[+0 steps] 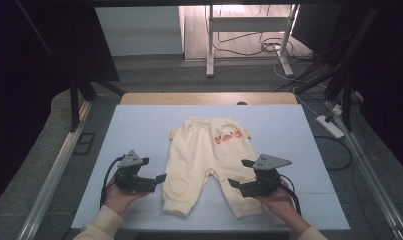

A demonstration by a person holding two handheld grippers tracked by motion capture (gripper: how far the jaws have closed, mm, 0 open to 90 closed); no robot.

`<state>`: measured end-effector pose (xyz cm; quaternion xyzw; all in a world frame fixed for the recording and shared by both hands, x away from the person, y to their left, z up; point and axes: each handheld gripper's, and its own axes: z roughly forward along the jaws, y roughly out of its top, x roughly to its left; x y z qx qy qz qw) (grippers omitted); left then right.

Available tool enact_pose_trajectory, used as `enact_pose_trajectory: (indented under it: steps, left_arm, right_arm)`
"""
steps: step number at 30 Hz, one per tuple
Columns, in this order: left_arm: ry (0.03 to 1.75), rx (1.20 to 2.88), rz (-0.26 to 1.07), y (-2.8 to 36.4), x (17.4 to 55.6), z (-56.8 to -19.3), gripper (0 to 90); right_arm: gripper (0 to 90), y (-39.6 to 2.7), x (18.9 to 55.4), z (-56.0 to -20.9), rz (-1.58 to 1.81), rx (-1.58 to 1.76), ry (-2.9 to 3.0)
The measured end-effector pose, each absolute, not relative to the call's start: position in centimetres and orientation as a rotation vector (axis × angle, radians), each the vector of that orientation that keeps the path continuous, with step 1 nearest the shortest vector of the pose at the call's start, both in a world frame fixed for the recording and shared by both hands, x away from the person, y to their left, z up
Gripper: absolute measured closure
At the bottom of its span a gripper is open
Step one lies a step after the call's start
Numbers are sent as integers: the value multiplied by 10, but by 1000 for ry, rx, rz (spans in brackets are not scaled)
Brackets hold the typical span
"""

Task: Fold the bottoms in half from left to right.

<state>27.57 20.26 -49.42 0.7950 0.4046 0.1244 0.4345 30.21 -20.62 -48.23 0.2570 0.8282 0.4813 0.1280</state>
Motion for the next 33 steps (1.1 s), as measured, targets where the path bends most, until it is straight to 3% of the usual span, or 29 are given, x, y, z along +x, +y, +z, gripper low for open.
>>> enact_pose_trajectory:
  steps: [33]
  left_arm:
    - [1017,1974,323,206,278,-495,85]
  right_arm:
    - [199,-122,294,-493,1440,581,2576]
